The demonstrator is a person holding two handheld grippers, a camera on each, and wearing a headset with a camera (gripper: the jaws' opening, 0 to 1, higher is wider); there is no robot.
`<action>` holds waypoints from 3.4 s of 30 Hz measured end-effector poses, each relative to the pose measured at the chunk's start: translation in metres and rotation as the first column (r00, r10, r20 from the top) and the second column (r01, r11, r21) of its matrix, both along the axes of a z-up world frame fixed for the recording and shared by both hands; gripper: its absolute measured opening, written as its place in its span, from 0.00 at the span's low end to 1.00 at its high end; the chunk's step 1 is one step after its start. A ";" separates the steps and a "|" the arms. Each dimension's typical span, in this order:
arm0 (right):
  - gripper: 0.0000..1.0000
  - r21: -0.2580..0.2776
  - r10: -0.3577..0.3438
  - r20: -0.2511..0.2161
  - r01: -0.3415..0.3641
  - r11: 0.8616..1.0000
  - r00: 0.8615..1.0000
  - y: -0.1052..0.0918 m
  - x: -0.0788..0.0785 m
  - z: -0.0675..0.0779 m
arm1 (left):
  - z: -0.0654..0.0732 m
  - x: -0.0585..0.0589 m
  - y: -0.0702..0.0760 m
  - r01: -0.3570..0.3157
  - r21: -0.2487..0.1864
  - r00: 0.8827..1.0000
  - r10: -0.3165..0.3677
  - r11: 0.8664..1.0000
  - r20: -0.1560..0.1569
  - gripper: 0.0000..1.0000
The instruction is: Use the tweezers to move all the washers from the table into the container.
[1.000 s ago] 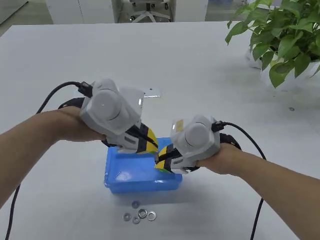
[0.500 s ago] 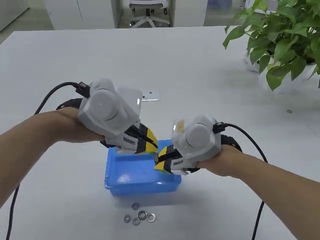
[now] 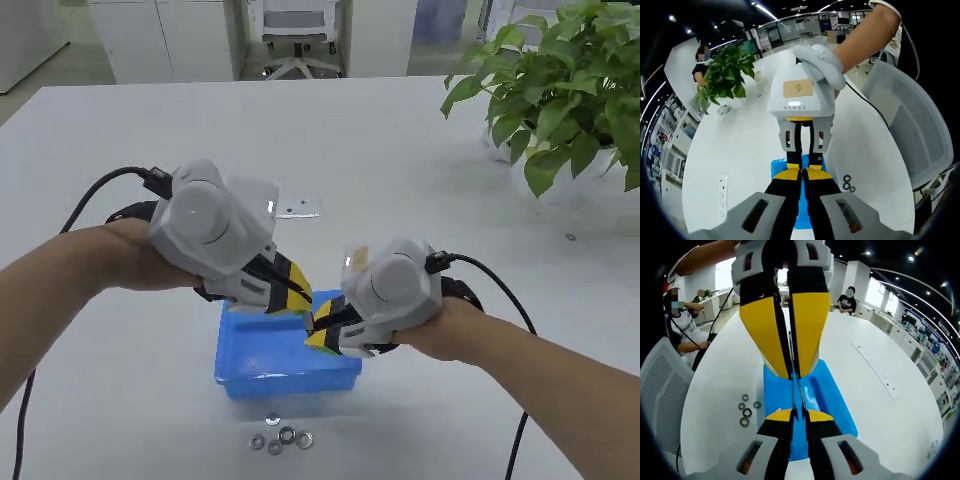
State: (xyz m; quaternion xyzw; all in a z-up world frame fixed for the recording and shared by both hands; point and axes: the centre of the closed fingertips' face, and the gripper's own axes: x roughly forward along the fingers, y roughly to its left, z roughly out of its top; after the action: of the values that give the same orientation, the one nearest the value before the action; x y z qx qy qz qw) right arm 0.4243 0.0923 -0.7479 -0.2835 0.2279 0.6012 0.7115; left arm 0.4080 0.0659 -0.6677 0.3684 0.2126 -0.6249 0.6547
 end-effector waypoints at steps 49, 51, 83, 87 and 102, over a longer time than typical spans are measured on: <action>0.11 0.017 0.032 -0.009 -0.032 0.999 0.999 0.009 -0.074 -0.012 | -0.016 -0.067 0.016 -0.005 0.033 0.999 0.006 0.999 -0.032 0.06; 0.11 0.017 0.032 -0.011 -0.032 0.999 0.999 0.009 -0.076 -0.014 | -0.018 -0.068 0.016 -0.004 0.035 0.999 0.005 0.999 -0.035 0.06; 0.12 0.011 0.010 -0.078 -0.010 1.000 0.997 0.009 -0.096 -0.043 | -0.046 -0.085 0.013 0.020 0.062 0.997 -0.015 0.998 -0.082 0.06; 0.12 0.011 0.010 -0.083 -0.009 1.000 0.997 0.009 -0.096 -0.045 | -0.048 -0.085 0.014 0.021 0.067 0.996 -0.015 0.998 -0.085 0.06; 0.12 0.018 -0.002 -0.100 0.004 1.000 0.995 0.010 -0.096 -0.050 | -0.052 -0.081 0.012 0.005 0.057 0.995 0.001 0.998 -0.097 0.07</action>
State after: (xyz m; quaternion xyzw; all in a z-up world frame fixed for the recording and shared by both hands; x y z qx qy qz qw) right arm 0.3286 0.1026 -0.7978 -0.2463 0.2582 0.6157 0.7026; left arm 0.3266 0.0779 -0.7196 0.3564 0.2613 -0.6363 0.6323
